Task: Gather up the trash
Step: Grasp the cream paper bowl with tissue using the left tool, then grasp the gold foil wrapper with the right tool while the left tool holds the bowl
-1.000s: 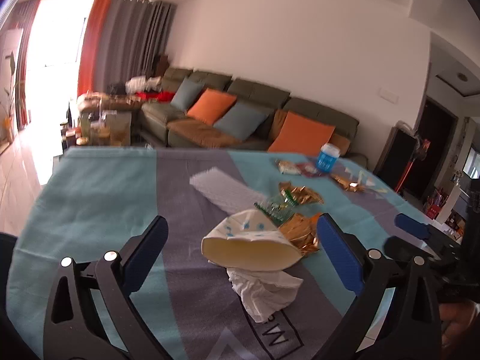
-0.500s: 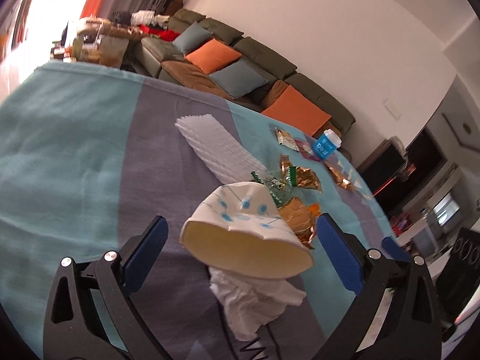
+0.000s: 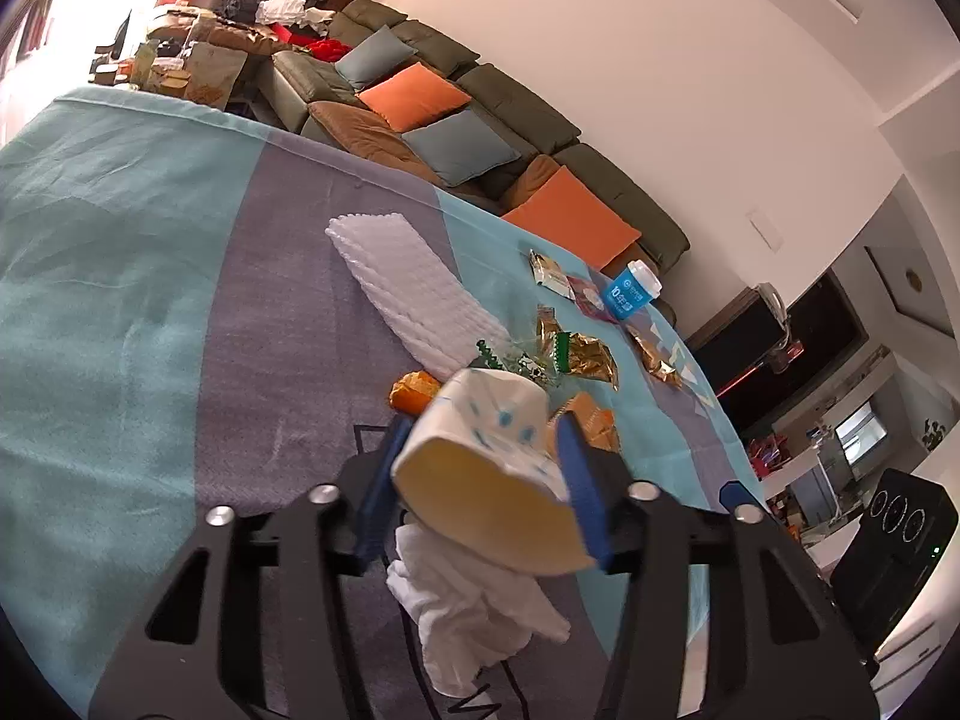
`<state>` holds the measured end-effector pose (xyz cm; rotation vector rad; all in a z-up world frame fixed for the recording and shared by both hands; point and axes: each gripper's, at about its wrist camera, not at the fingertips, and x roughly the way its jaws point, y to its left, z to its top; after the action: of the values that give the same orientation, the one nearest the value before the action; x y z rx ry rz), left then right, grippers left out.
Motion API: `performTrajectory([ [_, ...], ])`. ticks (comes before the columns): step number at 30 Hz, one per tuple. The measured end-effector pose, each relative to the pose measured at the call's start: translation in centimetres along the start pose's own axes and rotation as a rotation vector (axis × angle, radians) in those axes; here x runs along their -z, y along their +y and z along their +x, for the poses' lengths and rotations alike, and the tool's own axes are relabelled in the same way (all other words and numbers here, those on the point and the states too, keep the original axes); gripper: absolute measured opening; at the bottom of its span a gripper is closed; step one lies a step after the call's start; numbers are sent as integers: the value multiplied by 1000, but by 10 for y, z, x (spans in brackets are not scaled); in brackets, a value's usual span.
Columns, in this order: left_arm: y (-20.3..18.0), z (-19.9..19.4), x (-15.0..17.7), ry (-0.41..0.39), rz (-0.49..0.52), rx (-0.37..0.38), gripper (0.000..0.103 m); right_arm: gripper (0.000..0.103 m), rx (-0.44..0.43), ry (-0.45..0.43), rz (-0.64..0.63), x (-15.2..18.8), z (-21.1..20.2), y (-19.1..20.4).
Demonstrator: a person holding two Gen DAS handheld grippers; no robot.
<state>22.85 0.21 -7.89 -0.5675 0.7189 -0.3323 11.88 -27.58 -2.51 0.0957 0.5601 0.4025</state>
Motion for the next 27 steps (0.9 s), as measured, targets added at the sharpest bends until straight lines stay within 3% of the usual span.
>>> performTrajectory([
  [6,1,-2,0,-2,-4,12,31,96,-8,-3,-2,-3,4,2],
  [7,1,-4,-1,-10,-5,20,24,96,-9,-3,0,-3,5,2],
  [17,-9,-20,-6,-67,16,57,23,96,24,91,66,-11,44,-13],
  [19,-10,-30,-11,-99,16,60,23,89,3,119,95,-12,54,-19],
  [24,-12,-57,-21,-175,39,35,23,83,-13,169,94,-14,72,-18],
  [27,-10,-72,-23,-211,56,7,23,72,-14,202,89,-14,80,-16],
])
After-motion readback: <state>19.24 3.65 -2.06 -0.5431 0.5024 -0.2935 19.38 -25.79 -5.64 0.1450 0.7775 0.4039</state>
